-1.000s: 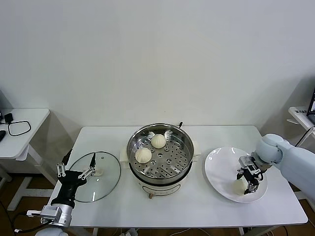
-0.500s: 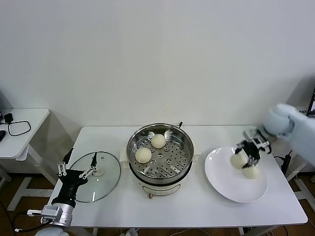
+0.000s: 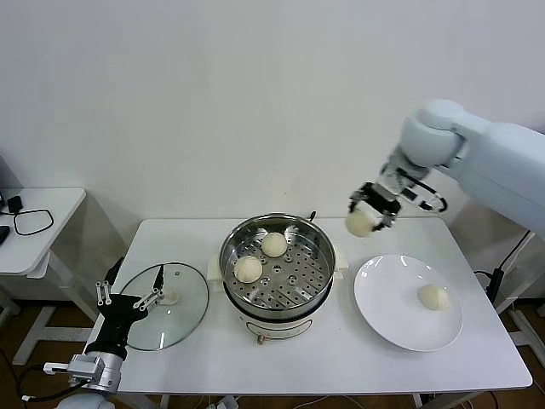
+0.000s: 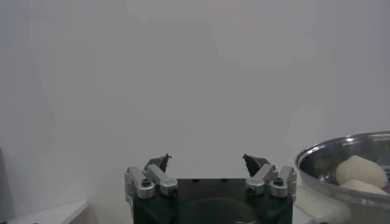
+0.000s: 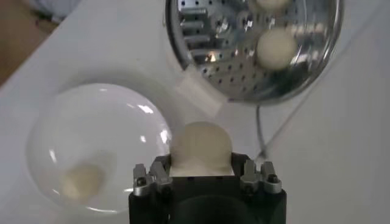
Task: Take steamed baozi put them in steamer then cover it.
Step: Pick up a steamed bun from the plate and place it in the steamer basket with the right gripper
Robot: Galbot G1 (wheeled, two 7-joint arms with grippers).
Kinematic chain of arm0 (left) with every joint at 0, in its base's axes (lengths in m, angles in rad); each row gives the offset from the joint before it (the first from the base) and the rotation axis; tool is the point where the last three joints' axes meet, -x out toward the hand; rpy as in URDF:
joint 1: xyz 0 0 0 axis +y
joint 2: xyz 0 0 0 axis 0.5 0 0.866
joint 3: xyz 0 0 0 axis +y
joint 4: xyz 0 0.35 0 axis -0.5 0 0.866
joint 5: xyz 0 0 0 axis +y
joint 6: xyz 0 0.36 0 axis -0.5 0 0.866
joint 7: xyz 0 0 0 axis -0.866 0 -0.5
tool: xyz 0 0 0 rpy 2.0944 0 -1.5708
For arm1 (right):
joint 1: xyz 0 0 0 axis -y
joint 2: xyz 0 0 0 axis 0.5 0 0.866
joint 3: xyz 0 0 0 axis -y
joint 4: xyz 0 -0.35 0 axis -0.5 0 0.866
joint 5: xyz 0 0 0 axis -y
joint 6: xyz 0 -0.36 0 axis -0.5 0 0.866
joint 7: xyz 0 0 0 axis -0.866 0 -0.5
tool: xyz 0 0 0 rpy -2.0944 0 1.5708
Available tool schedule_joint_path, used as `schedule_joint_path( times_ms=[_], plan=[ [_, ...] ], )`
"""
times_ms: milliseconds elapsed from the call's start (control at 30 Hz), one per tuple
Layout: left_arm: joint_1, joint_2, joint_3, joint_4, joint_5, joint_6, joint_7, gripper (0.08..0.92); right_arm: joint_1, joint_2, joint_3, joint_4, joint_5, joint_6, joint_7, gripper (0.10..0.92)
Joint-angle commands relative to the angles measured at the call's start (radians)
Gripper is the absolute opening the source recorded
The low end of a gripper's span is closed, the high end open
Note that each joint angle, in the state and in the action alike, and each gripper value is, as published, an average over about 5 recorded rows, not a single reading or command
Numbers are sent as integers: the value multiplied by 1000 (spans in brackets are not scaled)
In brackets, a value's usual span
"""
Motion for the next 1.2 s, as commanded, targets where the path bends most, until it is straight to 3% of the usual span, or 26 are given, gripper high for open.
schedule_joint_path(
  times_ms=[33,1200],
  plan=[
    [-2,5,-5,15,-1,-3,3,823,63,262,-98,22,-66,181,83,671],
    [-14,16,-34,79,-1,-15,16,823,-171,396,-138,-28,-112,196,117,696]
  ],
)
